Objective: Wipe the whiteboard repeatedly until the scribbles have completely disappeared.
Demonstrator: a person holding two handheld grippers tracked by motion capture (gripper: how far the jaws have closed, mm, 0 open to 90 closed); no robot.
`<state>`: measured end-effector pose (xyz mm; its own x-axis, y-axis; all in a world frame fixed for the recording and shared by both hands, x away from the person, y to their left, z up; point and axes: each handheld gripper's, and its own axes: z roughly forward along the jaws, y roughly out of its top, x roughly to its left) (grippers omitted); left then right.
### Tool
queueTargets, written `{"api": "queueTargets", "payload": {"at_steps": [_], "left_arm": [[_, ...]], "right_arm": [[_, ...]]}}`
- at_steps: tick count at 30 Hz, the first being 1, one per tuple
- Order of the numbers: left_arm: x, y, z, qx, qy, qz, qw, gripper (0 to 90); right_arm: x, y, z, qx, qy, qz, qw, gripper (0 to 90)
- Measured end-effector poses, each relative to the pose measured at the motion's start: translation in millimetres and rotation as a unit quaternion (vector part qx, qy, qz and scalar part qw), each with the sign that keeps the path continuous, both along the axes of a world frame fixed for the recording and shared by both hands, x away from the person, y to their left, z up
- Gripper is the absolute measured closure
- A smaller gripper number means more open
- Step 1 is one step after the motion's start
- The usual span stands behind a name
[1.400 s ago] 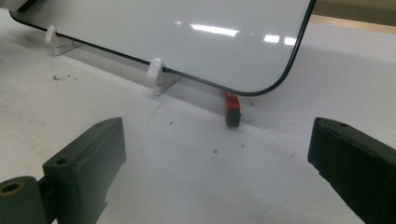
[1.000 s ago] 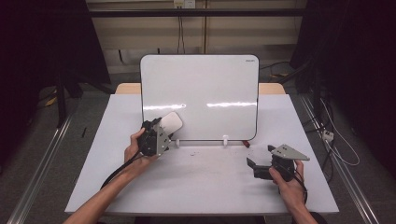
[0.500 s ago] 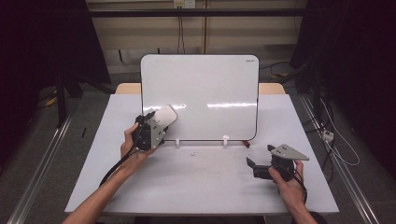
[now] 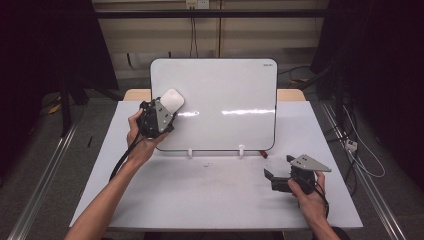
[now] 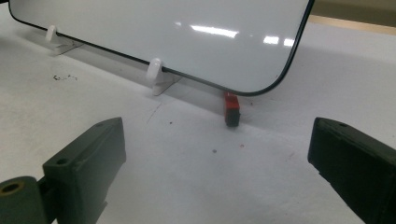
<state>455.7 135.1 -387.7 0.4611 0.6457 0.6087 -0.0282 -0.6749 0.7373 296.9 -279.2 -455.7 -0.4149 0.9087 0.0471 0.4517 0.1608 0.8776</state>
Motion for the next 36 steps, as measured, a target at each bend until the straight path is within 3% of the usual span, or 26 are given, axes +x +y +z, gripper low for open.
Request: {"api": "queueTargets", "payload": {"at_steps": [8, 12, 15, 18, 21, 30, 36], "left_arm": [[-25.9, -2.9, -29.6, 0.008, 0.013, -0.011, 0.9998, 31.0], [-44.0, -11.2, -47.4, 0.017, 0.028, -0.027, 0.9991, 31.1], [-52.8, -21.2, -55.0, 0.032, 0.027, -0.034, 0.9985, 31.1], [-48.9, -23.8, -51.5, 0.017, 0.037, -0.034, 0.9986, 31.0], [-44.2, -28.5, -45.2, 0.016, 0.033, -0.033, 0.9988, 31.0], [-15.4, -30.7, -13.6, -0.019, 0.039, -0.011, 0.999, 31.1], [-12.5, -26.8, -7.8, -0.059, 0.059, -0.004, 0.9965, 31.1]], "right_arm": [[-0.9, -1.0, 0.6, 0.001, -0.002, -0.002, 1.0, 4.2], [-1.4, 0.5, 1.3, 0.0, -0.005, -0.001, 1.0, 4.2], [-1.0, 0.2, 1.4, 0.0, -0.004, -0.002, 1.0, 4.2], [-0.8, 0.2, 1.3, 0.0, -0.003, -0.001, 1.0, 4.1], [-1.0, 0.7, 1.3, 0.0, -0.004, 0.001, 1.0, 4.2], [-1.3, -0.8, 1.2, 0.001, -0.004, 0.001, 1.0, 4.2], [-0.9, -0.4, 1.5, 0.002, -0.004, 0.001, 1.0, 4.1]]}}
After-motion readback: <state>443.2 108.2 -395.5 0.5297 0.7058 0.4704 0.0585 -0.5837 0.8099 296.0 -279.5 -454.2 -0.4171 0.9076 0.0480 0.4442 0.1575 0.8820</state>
